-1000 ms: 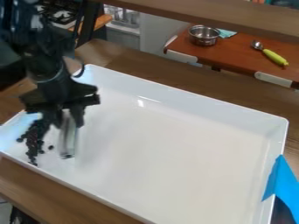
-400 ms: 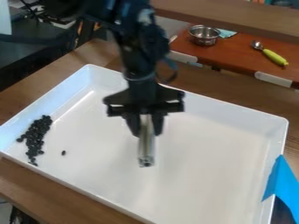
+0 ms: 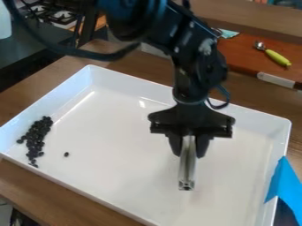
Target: Sweep into pile
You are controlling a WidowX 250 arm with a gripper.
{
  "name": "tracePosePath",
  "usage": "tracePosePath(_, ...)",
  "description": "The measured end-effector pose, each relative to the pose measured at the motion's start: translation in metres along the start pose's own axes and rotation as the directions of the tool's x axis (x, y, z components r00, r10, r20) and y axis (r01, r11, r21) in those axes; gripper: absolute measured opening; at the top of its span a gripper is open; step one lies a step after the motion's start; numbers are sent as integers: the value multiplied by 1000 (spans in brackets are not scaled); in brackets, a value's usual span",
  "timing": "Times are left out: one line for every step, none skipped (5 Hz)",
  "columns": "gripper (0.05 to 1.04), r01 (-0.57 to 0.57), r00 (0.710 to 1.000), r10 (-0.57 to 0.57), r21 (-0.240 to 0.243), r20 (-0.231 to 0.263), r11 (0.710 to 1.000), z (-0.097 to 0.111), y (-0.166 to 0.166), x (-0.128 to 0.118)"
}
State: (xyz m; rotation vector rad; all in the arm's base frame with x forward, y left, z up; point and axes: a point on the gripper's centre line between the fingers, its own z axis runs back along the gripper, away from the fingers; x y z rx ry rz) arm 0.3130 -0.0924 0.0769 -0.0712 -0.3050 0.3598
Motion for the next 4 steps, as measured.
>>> tracePosePath(439,100,994,-100,-3,48,995,-6,-21,-9)
tracePosePath(752,124,991,-125,36,38,992,-19,-30,-13)
tracePosePath(989,118,992,-119,45,29,992,-17,-34,-11)
tracePosePath(1003,88,996,-87,28,-30,996,-5,-25,-1)
